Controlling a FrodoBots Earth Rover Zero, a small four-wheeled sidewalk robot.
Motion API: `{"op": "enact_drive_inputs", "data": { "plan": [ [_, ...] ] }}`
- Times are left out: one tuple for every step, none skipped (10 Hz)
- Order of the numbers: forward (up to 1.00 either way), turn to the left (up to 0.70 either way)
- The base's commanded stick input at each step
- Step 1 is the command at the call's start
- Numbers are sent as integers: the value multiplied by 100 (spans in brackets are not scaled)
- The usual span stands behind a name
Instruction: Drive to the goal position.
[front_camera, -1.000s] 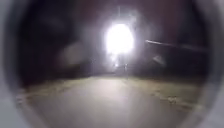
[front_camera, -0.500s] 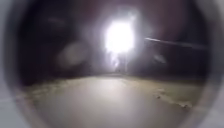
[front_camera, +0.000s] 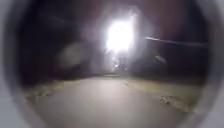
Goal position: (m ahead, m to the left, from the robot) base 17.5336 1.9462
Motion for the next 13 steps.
{"op": "enact_drive_inputs", "data": {
  "plan": [
    [85,0],
    [85,0],
    [85,0],
    [85,0],
    [85,0],
    [85,0],
    [85,0],
    [85,0],
    [85,0],
    [85,0],
    [85,0],
    [85,0],
    [85,0]
  ]
}}
